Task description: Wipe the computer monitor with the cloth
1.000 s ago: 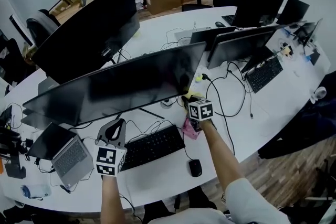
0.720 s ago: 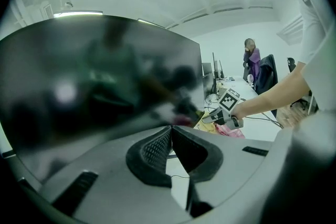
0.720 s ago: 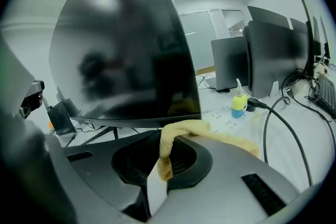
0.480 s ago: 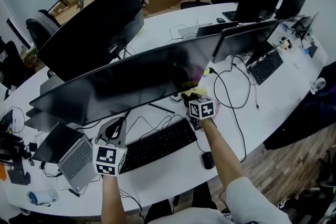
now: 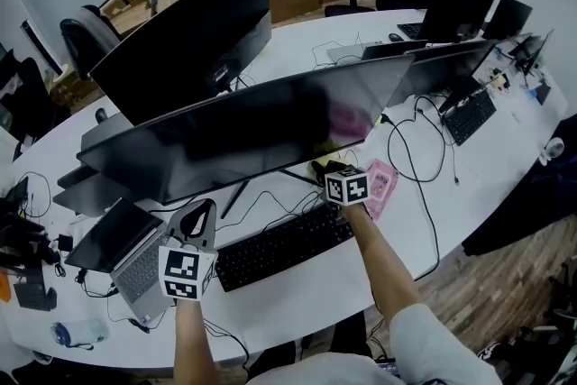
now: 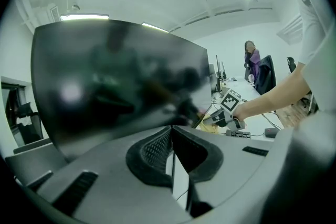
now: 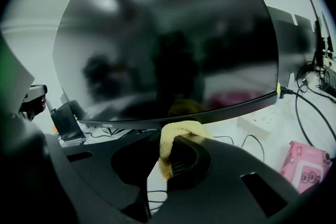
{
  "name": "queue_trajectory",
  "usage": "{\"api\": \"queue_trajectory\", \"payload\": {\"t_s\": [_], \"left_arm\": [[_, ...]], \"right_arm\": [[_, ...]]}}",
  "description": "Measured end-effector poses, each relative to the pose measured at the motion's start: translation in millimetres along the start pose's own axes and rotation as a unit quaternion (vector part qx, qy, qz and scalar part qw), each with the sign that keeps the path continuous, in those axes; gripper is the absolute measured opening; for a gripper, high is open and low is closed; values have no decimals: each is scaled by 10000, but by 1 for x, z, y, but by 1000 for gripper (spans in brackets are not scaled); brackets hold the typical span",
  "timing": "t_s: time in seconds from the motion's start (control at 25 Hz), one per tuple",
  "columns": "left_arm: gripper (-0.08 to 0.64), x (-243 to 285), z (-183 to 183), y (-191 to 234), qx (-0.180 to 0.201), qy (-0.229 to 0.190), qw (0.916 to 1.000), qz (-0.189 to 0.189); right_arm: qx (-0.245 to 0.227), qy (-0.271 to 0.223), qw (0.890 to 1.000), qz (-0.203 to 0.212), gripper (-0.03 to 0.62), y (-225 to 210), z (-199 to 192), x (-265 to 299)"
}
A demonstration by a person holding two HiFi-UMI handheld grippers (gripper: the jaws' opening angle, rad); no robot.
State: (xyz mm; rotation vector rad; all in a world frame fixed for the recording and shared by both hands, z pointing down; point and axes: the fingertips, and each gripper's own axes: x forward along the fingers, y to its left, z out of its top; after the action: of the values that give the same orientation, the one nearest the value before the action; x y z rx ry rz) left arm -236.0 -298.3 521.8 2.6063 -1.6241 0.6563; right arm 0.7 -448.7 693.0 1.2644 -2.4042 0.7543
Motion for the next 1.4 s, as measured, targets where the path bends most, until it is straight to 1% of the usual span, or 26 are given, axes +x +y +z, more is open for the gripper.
{"api": "queue_trajectory", "payload": {"t_s": [0.08,0.24,0.4,0.56,0.68,0.92,1.12,1.4], "left_arm": [[20,-9,-3,10,-6,-8,10000,52],[20,-27,-21,25,-58,27,10000,68],[20,-46,-31,40,-62,0,9999,137],[20,-67,-41,53,-88,-37,9998,201],[20,-84,-47,65,-107,-96,9995,272],[20,-119,-67,96,-213,-82,9982,559],[20,-141,-81,113,-364,-78,9962,791],[20,-168,-98,132,-524,-40,9927,1090]], "right_arm": [[47,17,10000,29,54,11,-5,6],[58,14,9999,102,54,36,-9,17],[15,12,9997,255,55,64,-10,28],[-8,68,9998,171,54,87,-16,33],[-26,71,9997,230,54,110,-20,38],[-140,108,9984,544,54,165,-26,60],[-226,212,9960,837,54,211,-32,75],[-358,304,9894,1371,55,277,-40,100]]}}
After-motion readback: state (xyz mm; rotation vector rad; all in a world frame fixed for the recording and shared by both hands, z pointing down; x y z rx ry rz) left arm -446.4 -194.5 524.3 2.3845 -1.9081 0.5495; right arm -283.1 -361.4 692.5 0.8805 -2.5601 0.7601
